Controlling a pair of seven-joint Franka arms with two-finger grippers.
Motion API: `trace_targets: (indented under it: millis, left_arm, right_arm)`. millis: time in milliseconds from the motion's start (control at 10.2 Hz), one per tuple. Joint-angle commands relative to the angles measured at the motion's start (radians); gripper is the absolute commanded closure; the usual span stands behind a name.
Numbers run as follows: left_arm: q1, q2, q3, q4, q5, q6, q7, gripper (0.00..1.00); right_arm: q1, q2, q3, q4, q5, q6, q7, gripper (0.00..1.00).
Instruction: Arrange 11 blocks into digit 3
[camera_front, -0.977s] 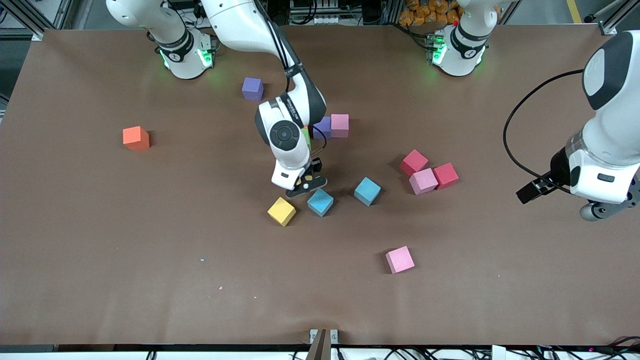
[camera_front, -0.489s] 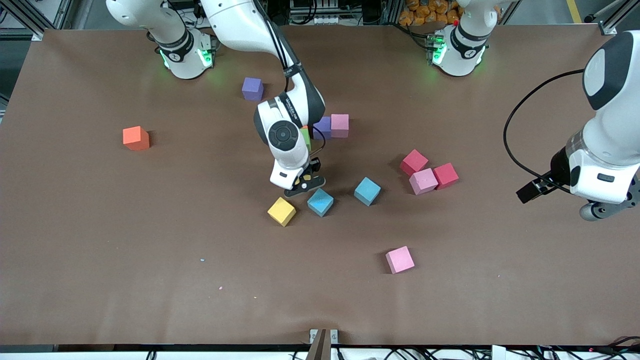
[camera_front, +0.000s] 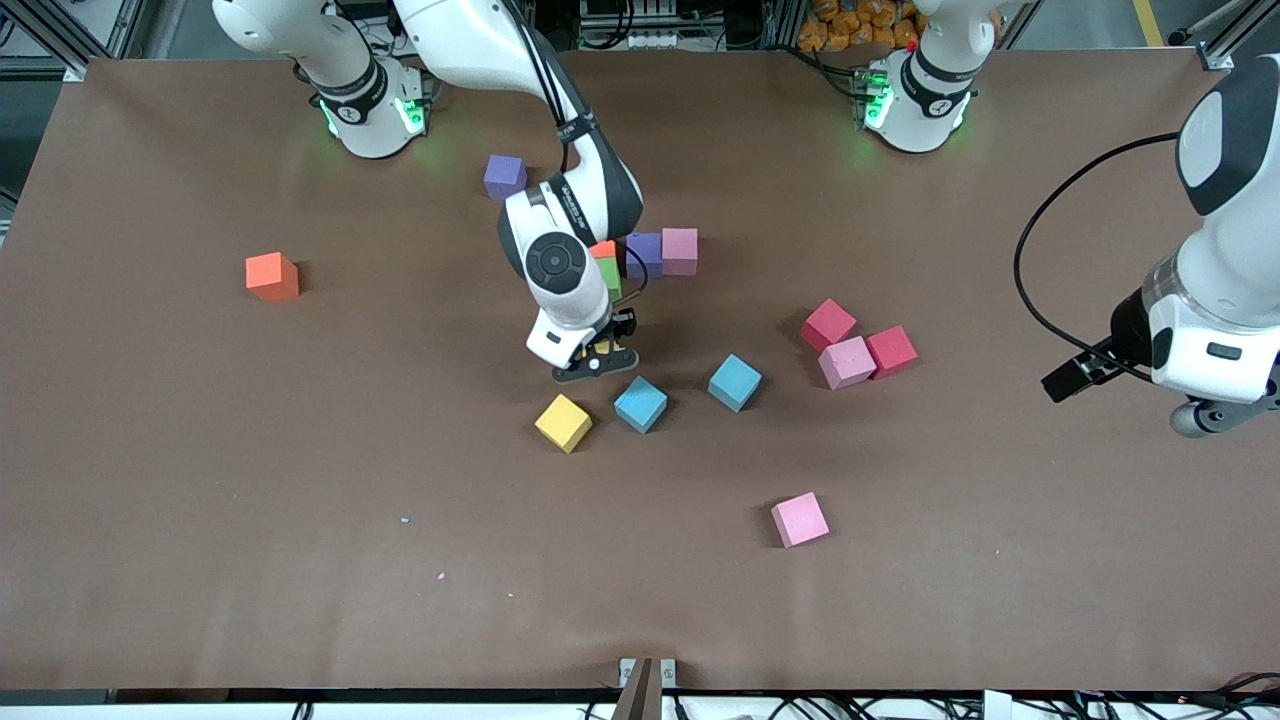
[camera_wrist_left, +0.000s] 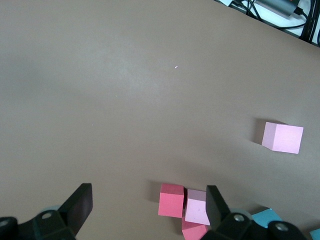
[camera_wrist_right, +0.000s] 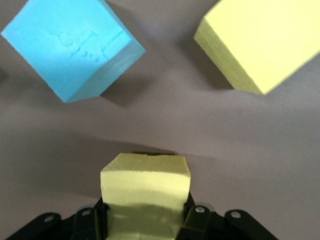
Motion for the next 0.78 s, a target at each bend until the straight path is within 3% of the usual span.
trace_targets:
  millis: [0,195,391,684]
  left_arm:
    - [0.014,-0.024,-0.006,-0.018,-0.025,-0.013,0.025,0.00]
    - [0.014,-0.022,-0.009,-0.018,-0.024,-0.013,0.023,0.00]
    - [0.012,-0.016,-0.009,-0.018,-0.024,-0.013,0.025,0.00]
    - [0.014,-0.011,-0.009,-0.018,-0.022,-0.013,0.025,0.00]
  right_arm:
    - [0.013,-0.059,-0.002,-0.065,0.009,0.012,0.048,1.00]
    - [0.034,-0.061,-0.003,-0.073,0.009,0.028,0.114,1.00]
    - [0.064,-0.077,-0.003,-0.138,0.009,0.134,0.124,1.00]
    - [0.073,-0.097,-0.005,-0.165,0.009,0.151,0.124,1.00]
